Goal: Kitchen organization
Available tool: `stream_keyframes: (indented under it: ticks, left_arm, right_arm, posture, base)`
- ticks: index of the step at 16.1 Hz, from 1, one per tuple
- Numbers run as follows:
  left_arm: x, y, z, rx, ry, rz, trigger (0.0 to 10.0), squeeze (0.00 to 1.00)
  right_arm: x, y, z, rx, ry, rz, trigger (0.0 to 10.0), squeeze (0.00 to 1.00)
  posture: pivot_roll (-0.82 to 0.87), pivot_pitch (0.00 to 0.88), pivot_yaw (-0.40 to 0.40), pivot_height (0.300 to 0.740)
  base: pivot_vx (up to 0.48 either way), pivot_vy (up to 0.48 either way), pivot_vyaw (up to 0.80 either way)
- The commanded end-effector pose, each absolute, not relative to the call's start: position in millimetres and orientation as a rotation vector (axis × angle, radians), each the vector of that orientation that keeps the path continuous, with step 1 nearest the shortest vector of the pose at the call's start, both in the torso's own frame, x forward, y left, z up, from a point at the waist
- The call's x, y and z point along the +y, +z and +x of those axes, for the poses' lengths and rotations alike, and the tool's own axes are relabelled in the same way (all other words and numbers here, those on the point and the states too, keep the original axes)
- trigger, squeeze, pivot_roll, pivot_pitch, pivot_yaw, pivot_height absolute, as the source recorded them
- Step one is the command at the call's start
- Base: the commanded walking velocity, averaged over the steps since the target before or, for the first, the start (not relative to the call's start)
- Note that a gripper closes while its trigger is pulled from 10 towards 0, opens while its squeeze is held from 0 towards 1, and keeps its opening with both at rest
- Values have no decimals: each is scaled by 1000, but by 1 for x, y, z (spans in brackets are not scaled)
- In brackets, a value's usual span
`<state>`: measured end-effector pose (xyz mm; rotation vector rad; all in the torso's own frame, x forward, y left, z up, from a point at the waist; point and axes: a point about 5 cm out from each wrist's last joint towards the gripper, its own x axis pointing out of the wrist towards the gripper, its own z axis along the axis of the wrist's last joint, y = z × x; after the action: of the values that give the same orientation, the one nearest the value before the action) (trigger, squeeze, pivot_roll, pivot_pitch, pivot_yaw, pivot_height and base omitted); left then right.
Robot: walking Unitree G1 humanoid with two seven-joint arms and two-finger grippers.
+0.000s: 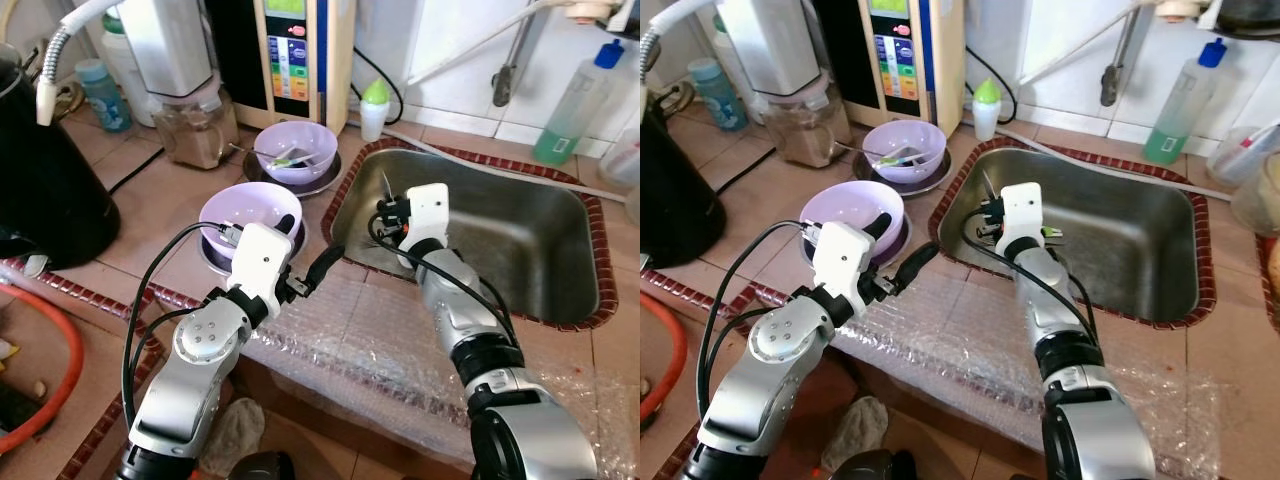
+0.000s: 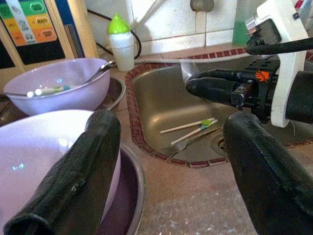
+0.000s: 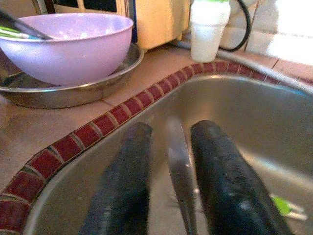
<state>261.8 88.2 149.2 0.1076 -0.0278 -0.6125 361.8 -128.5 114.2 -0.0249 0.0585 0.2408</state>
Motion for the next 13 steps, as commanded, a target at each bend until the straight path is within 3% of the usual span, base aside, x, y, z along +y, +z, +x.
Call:
stream_keyframes:
  ticks: [1, 7, 13]
  left_arm:
    - [88, 149, 263, -9, -631, 106, 10000, 0]
    - [88, 152, 265, -14, -644, 108, 10000, 0]
    - [133, 183, 289, -202, -234, 55, 10000, 0]
  right_arm:
    - [-128, 116, 364, 59, 240, 6, 10000, 1000]
    - [-137, 115, 363, 36, 208, 14, 10000, 1000]
    - [-148, 124, 340, -102, 186, 37, 10000, 1000]
  posture:
    - [8, 37, 30, 740]
    - [4, 29, 30, 740]
    - [1, 20, 18, 740]
  base:
    - [0, 0, 0]
    - [0, 0, 0]
    - [0, 0, 0]
